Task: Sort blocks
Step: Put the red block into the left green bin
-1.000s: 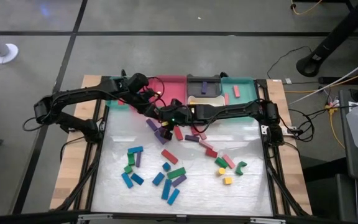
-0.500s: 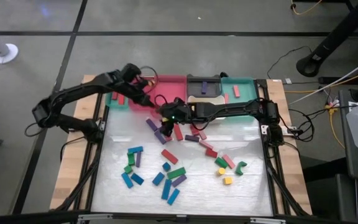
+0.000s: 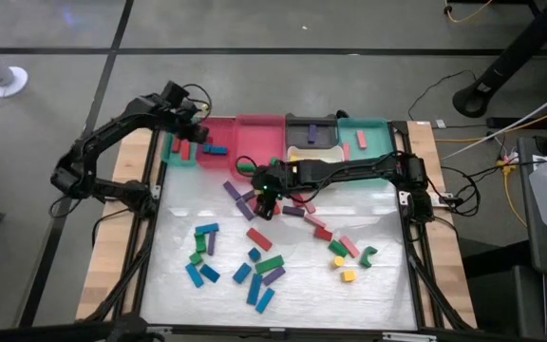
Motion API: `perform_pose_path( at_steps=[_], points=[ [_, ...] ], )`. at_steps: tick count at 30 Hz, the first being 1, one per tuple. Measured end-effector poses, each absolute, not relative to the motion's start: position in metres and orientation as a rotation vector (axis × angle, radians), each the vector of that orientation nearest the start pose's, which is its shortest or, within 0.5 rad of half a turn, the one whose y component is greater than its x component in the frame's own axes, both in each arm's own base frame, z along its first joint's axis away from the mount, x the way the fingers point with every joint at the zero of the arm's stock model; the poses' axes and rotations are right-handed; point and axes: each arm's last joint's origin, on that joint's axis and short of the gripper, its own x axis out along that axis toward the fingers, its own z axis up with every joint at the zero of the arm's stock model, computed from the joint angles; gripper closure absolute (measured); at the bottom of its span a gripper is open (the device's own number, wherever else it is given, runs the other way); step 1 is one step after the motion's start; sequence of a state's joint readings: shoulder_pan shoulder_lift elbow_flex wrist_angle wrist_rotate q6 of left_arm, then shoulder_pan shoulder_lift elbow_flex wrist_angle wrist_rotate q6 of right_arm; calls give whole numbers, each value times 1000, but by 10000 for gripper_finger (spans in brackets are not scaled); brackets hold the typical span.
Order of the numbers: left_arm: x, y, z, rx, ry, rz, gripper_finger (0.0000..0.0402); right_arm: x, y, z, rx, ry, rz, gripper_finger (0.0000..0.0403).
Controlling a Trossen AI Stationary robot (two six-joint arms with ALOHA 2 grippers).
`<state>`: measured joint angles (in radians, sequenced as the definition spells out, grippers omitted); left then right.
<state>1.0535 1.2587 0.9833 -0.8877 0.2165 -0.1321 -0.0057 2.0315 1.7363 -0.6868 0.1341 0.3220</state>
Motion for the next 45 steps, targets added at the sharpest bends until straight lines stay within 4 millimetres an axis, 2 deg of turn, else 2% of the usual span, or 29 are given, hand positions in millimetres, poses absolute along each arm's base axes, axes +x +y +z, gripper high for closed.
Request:
perform_pose_path(
  at_steps=[7, 13, 25, 33, 37, 45],
  points=[
    [104, 206, 258, -802, 913, 949, 353, 441, -7, 245, 228, 971, -292, 193],
    [105, 212, 261, -824, 830, 1012, 356, 441, -7, 245, 228, 971, -291, 193],
    [109, 220, 266, -878, 657, 1256, 357, 440, -7, 244, 226, 987, -294, 194],
    [119, 199, 259, -888, 820, 1317, 356, 430, -7, 239, 199, 1099, -300, 194],
    [124, 192, 257, -874, 848, 1375, 354, 427, -7, 237, 184, 1141, -303, 194],
    [124, 187, 254, -842, 934, 1344, 302, 425, -7, 237, 135, 1161, -282, 194]
  ],
)
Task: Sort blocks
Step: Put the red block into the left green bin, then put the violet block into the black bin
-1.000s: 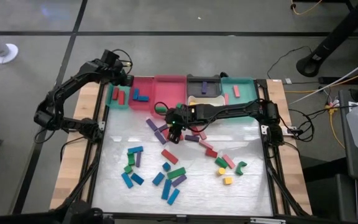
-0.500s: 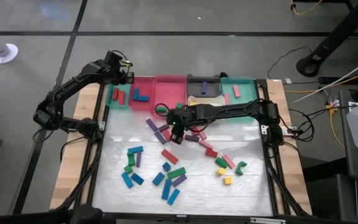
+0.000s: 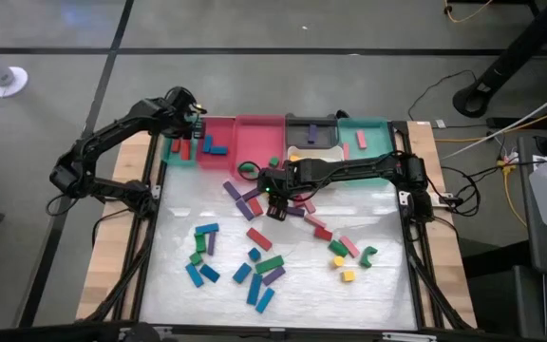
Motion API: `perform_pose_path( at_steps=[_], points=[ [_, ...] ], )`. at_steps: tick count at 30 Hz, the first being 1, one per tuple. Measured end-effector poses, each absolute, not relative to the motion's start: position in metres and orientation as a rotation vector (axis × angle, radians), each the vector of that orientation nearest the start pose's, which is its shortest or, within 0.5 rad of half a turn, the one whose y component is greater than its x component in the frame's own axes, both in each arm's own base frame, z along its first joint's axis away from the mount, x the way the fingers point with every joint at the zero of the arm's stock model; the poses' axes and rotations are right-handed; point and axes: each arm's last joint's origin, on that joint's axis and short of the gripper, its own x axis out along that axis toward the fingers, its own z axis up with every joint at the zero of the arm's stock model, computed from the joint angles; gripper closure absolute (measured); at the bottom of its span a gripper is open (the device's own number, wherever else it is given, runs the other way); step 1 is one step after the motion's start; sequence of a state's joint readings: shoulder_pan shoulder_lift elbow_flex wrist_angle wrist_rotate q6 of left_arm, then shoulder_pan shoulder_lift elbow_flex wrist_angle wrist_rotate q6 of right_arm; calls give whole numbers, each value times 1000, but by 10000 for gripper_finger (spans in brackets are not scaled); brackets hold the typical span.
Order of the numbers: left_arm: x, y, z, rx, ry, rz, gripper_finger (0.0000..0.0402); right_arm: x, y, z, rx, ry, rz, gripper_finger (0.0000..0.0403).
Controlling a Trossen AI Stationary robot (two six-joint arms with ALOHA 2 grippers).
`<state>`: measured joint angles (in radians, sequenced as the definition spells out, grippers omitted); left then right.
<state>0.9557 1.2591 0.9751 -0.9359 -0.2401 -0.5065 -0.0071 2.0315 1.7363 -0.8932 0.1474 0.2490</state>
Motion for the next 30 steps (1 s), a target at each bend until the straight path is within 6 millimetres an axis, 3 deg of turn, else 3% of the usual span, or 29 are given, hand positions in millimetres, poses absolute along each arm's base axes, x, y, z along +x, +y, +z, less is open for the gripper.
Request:
perform_pose_path(
  at_steps=[8, 19, 24, 30],
  points=[
    [124, 185, 249, -860, 957, 1281, 249, 423, -7, 236, 114, 1185, -272, 194],
    [136, 177, 249, -940, 969, 793, 256, 415, -7, 233, 121, 1279, -281, 194],
    [149, 166, 250, -811, 1012, 584, 257, 415, -7, 233, 164, 1270, -313, 194],
    [176, 136, 251, -565, 1052, 215, 257, 415, -7, 233, 213, 1262, -348, 194]
  ],
)
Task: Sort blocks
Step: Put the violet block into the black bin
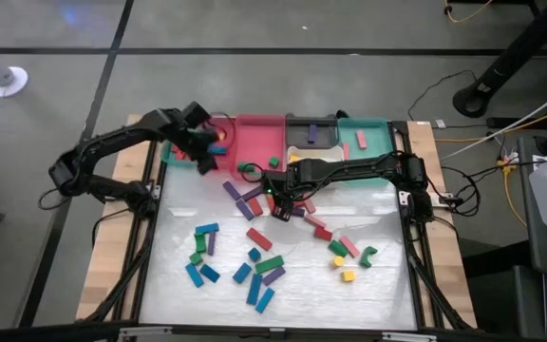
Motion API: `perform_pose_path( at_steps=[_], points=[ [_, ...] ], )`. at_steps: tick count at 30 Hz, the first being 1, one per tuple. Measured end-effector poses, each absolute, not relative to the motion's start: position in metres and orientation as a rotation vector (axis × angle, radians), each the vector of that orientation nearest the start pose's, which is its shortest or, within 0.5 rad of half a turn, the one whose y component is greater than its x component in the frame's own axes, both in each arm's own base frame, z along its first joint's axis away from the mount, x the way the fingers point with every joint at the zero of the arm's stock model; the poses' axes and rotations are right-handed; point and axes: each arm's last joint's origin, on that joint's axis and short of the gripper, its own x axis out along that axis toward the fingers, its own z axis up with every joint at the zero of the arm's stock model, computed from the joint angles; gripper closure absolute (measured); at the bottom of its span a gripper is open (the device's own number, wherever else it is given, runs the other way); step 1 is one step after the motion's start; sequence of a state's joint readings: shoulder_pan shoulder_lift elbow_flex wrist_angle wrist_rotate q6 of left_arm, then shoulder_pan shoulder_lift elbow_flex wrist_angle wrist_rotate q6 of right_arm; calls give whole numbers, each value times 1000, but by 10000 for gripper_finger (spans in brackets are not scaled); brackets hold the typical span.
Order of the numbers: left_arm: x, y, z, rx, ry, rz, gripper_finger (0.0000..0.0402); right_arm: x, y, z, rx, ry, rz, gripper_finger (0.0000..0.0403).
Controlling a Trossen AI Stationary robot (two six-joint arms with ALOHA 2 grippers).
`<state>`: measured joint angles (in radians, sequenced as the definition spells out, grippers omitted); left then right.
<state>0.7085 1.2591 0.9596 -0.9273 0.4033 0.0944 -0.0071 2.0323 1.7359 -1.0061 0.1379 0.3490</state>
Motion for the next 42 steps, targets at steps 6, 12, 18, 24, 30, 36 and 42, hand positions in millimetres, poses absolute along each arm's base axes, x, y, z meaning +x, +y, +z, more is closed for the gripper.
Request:
perform_pose_path(
  at_steps=[6, 12, 18, 24, 30, 36, 42],
  points=[
    [203, 102, 253, -290, 1050, -54, 257, 415, -7, 233, 234, 1258, -364, 194],
    [220, 77, 250, -20, 984, -229, 257, 415, -7, 233, 265, 1250, -387, 194],
    [233, 66, 235, 209, 861, -310, 257, 415, -6, 232, 354, 1247, -415, 194],
    [237, 59, 207, 372, 850, -420, 257, 411, -2, 231, 461, 1312, -347, 194],
    [246, 56, 180, 456, 845, -484, 257, 408, -1, 231, 493, 1358, -319, 194],
    [261, 55, 160, 473, 843, -507, 257, 408, -1, 231, 493, 1354, -317, 194],
    [267, 48, 139, 503, 888, -586, 257, 408, -1, 231, 492, 1355, -317, 194]
  ],
)
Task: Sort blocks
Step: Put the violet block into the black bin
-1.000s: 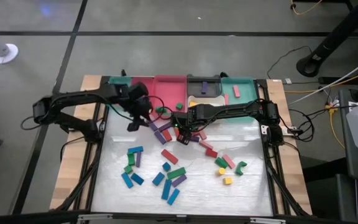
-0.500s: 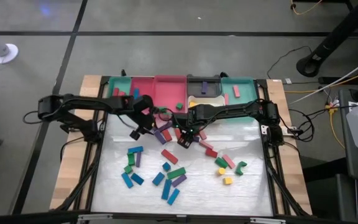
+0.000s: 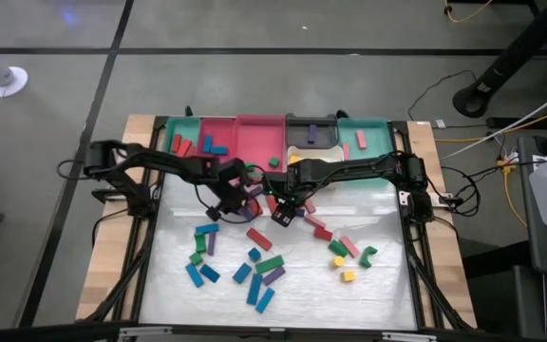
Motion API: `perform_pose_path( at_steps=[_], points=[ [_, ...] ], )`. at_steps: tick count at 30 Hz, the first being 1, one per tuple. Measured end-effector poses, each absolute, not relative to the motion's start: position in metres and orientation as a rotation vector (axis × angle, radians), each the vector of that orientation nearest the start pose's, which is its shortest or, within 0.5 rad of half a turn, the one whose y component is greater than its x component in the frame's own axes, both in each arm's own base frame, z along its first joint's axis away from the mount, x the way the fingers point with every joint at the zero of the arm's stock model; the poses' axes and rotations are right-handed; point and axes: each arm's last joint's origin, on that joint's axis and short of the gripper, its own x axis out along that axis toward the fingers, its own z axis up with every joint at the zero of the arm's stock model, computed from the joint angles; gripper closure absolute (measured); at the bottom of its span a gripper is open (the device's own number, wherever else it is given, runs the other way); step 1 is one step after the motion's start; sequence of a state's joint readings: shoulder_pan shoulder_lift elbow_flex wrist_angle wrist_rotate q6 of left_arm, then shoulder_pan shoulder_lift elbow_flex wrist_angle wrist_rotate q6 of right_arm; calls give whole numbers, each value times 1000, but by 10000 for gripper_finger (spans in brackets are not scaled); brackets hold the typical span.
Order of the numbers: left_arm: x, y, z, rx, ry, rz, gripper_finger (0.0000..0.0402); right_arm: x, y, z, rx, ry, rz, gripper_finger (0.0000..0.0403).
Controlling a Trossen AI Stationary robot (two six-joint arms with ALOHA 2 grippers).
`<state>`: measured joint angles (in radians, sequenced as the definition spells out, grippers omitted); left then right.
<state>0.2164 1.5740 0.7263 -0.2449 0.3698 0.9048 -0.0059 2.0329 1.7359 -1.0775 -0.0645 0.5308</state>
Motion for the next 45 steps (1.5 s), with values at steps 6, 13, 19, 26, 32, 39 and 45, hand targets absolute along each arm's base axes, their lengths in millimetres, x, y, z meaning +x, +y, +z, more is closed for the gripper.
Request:
perform_pose_path(
  at_steps=[6, 13, 19, 26, 32, 39, 45],
  points=[
    [275, 43, 127, 519, 905, -592, 257, 408, -1, 231, 492, 1355, -317, 194],
    [276, 40, 133, 499, 902, -551, 257, 408, -1, 231, 491, 1359, -318, 194],
    [274, 38, 142, 509, 878, -536, 257, 408, -1, 231, 487, 1361, -315, 194],
    [276, 40, 143, 554, 887, -490, 257, 408, -1, 231, 487, 1361, -315, 194],
    [275, 45, 140, 551, 908, -468, 257, 408, -1, 231, 487, 1361, -315, 194],
    [273, 48, 140, 537, 923, -462, 257, 408, -1, 231, 487, 1362, -316, 194],
    [269, 48, 137, 518, 971, -481, 257, 408, -1, 231, 487, 1364, -317, 194]
  ],
)
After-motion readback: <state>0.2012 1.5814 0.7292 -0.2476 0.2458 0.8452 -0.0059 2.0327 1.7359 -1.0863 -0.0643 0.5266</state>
